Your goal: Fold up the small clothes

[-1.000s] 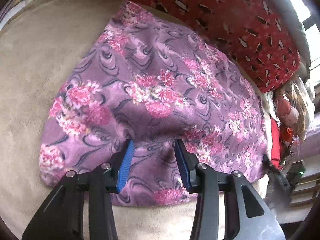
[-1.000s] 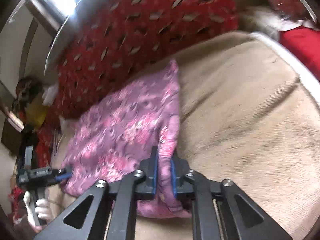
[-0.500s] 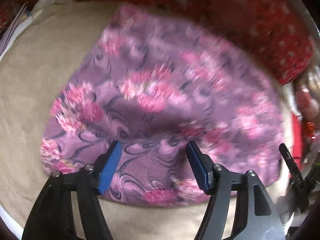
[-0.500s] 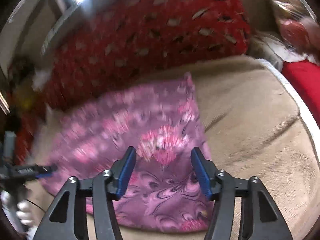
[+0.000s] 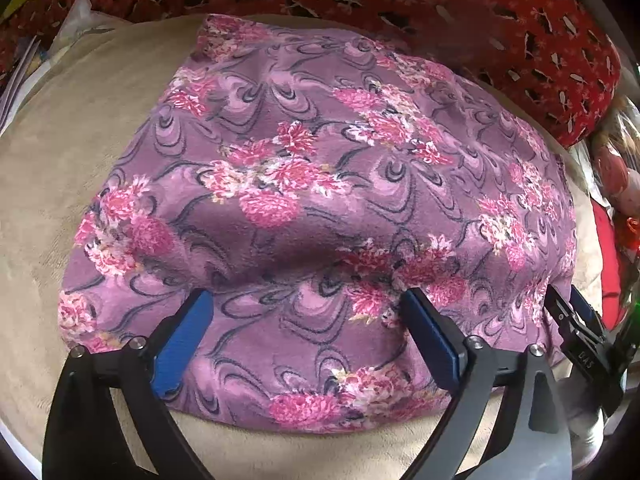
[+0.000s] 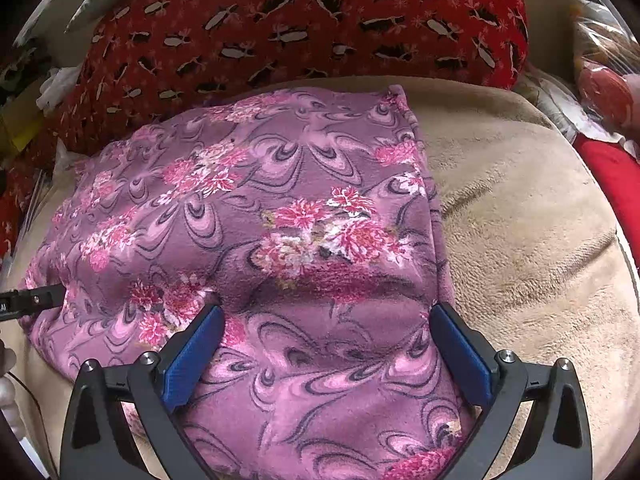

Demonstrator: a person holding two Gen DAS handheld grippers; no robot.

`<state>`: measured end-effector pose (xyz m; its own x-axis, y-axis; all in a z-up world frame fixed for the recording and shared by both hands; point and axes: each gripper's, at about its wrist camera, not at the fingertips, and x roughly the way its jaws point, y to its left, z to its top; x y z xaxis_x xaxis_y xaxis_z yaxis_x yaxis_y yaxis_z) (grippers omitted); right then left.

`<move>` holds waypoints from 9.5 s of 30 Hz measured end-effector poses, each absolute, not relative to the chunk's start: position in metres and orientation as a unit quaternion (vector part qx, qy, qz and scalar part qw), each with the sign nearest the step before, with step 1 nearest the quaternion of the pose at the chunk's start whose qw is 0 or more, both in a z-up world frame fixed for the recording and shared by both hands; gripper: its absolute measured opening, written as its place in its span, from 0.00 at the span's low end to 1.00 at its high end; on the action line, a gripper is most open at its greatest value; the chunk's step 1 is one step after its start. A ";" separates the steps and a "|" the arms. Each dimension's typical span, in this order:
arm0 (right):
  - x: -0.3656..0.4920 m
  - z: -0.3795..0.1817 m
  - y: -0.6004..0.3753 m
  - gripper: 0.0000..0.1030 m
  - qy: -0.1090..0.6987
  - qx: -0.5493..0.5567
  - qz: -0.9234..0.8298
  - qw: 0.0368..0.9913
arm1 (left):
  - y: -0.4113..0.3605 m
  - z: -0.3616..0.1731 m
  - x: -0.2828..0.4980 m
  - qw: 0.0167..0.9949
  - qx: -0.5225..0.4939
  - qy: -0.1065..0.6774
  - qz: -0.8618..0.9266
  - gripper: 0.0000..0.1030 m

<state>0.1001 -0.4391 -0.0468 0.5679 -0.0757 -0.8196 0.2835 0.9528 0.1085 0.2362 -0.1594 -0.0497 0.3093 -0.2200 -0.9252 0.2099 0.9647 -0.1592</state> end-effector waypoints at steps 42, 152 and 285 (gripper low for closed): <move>0.117 0.020 -0.435 0.59 0.387 0.145 -0.044 0.909 | -0.115 -0.016 0.315 0.830 -0.025 0.544 -0.116 0.95; 0.094 -0.011 -0.505 0.10 0.404 0.218 0.026 0.888 | -0.264 -0.042 0.220 0.752 -0.045 0.627 -0.198 0.59; 0.045 -0.018 -0.480 0.38 0.459 0.209 0.012 0.864 | -0.273 -0.037 0.193 0.783 0.024 0.600 -0.162 0.86</move>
